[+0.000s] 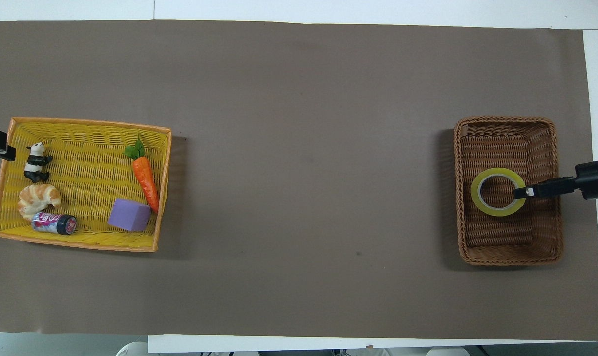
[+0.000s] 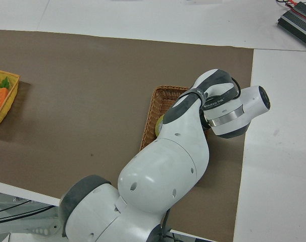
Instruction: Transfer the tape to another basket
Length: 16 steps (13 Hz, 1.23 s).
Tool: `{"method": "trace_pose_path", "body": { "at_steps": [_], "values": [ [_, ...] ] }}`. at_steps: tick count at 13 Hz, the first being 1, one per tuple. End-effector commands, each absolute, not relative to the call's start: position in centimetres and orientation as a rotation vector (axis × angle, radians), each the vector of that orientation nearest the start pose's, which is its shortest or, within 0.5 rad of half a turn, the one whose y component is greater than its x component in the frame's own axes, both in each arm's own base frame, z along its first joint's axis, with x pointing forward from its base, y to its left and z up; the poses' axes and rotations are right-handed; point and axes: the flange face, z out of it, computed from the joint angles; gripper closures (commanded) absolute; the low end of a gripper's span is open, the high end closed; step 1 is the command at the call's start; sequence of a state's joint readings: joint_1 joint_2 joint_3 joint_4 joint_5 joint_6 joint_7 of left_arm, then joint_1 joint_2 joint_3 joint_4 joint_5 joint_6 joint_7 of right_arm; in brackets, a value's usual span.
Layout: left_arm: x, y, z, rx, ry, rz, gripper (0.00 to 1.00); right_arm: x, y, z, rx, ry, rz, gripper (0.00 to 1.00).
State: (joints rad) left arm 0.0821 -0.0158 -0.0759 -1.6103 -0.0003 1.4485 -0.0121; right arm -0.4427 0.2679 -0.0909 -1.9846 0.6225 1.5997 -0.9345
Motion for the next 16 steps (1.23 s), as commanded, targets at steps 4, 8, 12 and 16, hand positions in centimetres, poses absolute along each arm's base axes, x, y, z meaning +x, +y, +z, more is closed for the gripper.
{"method": "trace_pose_path", "body": {
  "at_steps": [4,8,12,16],
  "values": [
    [52.9,-0.2,60.6,-3.108,0.017,0.241,0.0,50.1,-22.9,35.3,-2.426,-0.342,0.108,0.0],
    [52.8,-0.7,59.7,-3.105,0.022,0.279,0.0,52.1,-17.7,40.9,-2.531,-0.494,0.127,0.0],
    [52.8,-0.1,59.7,-3.106,0.003,0.28,0.0,53.9,-9.2,47.6,-2.739,-0.568,0.156,0.0],
    [52.8,0.0,59.7,-3.106,-0.002,0.28,0.0,54.7,-5.7,53.1,-2.92,-0.469,0.183,0.0]
  ]
}}
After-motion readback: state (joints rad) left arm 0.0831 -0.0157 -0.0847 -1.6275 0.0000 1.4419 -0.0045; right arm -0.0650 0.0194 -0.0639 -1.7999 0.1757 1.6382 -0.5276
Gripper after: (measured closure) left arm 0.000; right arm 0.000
